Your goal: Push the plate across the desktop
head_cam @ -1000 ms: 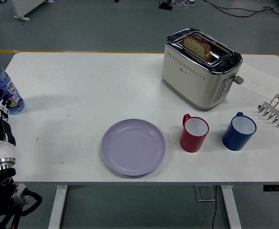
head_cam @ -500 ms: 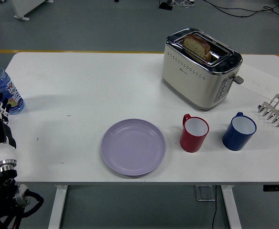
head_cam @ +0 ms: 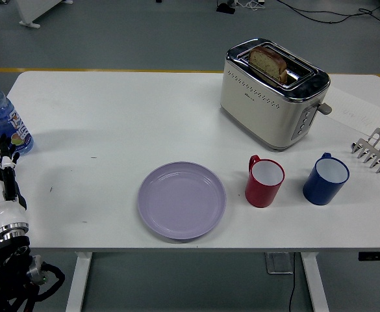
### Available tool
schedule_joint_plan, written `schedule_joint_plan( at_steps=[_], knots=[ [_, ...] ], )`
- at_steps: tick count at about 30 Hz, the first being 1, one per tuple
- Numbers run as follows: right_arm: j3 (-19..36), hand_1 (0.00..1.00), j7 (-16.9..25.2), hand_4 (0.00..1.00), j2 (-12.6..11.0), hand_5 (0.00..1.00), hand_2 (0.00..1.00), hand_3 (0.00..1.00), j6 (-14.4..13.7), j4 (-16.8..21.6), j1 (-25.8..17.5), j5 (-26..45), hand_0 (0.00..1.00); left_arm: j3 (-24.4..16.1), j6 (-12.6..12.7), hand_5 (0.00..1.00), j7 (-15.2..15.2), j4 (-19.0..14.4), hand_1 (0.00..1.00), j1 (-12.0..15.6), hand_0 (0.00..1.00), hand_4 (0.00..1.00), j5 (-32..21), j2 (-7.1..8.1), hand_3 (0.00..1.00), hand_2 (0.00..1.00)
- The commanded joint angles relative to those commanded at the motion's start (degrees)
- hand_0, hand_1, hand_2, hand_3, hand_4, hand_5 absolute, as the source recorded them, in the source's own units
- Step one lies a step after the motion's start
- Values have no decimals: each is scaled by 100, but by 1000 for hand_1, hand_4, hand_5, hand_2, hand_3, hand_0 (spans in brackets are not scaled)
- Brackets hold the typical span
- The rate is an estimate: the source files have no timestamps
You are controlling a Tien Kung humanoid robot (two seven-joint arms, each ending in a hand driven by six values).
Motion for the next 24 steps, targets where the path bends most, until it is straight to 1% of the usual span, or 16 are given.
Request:
schedule_joint_plan(
  at_steps=[8, 13, 17, 24],
  knots=[
    [7, 590, -11, 358, 1, 382, 677, 604, 0, 5, -23, -17, 628, 10, 52, 998, 0, 22, 892, 32, 854, 577, -12, -2, 897, 916],
    [14, 590, -26, 358, 9, 381, 676, 604, 4, 10, -46, -42, 628, 36, 39, 998, 0, 35, 890, 53, 849, 581, 24, -27, 892, 913],
    [24, 590, -37, 358, 16, 381, 676, 604, 6, 13, -74, -65, 628, 5, 23, 998, 0, 41, 890, 79, 849, 581, 77, -60, 892, 913],
    [41, 591, -48, 357, 20, 381, 676, 604, 11, 15, -127, -102, 628, -74, 30, 998, 0, 15, 889, 116, 844, 580, 143, -57, 886, 912]
  ],
)
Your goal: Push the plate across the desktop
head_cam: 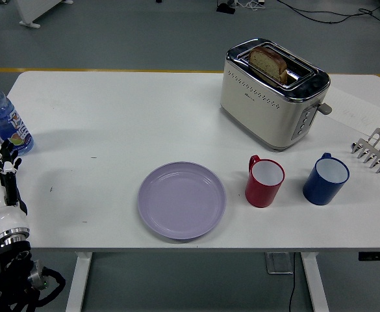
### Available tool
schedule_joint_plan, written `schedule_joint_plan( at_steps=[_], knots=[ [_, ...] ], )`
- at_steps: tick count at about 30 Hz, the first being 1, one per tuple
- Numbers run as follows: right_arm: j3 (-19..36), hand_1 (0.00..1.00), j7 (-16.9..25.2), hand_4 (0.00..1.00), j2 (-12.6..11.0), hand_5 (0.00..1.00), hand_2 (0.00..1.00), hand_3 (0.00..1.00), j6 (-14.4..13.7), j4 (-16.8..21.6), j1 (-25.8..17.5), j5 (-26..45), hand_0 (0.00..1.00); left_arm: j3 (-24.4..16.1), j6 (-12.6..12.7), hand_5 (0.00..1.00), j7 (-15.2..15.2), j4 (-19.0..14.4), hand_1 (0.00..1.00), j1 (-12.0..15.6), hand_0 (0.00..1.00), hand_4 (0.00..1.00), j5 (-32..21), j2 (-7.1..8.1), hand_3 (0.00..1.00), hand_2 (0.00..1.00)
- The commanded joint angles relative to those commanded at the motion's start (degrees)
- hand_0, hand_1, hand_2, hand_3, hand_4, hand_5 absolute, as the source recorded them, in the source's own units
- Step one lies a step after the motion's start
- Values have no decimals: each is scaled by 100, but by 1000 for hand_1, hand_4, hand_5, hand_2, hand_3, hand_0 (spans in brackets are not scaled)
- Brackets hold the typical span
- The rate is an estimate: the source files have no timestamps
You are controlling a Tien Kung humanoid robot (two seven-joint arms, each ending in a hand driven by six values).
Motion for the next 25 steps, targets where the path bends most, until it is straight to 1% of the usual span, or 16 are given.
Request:
schedule_joint_plan(
  at_steps=[10, 25],
  knots=[
    [-31, 588, 25, 355, -2, 381, 673, 601, -5, -4, -16, 53, 628, -47, 22, 997, 0, -45, 886, 10, 842, 571, 24, 10, 882, 907],
    [-106, 588, 71, 354, -8, 381, 673, 601, -16, -13, 61, 195, 627, -102, 39, 988, 0, -97, 884, -86, 839, 570, 15, 36, 873, 904]
  ],
)
